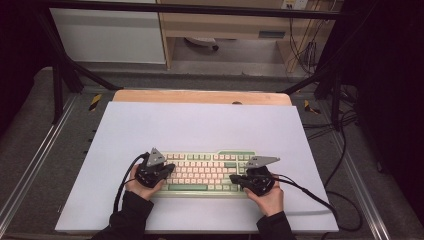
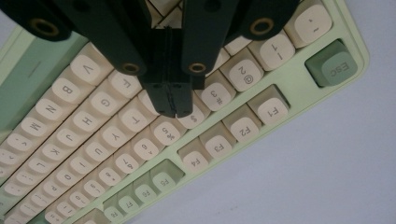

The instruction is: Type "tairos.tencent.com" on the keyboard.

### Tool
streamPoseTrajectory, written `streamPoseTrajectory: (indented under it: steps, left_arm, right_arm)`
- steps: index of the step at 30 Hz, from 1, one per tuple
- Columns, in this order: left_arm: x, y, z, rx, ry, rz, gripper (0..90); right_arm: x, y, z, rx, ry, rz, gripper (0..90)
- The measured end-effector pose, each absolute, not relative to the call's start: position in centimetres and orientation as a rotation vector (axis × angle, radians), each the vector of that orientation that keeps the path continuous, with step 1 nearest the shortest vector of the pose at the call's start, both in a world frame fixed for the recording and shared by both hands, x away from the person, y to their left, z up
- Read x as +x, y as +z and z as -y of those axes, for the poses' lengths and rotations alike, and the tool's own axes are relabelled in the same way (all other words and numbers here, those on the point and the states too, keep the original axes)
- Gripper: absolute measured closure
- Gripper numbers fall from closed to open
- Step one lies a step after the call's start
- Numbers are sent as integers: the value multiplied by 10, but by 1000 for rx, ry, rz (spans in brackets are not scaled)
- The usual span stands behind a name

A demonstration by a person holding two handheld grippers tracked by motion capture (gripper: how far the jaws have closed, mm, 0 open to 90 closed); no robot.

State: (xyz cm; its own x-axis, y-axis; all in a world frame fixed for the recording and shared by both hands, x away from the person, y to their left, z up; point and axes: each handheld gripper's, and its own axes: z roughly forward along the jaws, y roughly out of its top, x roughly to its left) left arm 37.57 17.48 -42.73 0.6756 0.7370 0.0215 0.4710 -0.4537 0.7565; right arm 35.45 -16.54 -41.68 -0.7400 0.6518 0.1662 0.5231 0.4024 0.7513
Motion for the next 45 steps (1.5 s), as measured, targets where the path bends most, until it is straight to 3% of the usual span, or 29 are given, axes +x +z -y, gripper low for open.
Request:
streamPoseTrajectory:
  steps: [45]
  left_arm:
    - [350, -416, -207, 2098, 406, -887, 900]
  right_arm:
    - [356, -411, 147, 1038, 1288, -2498, 900]
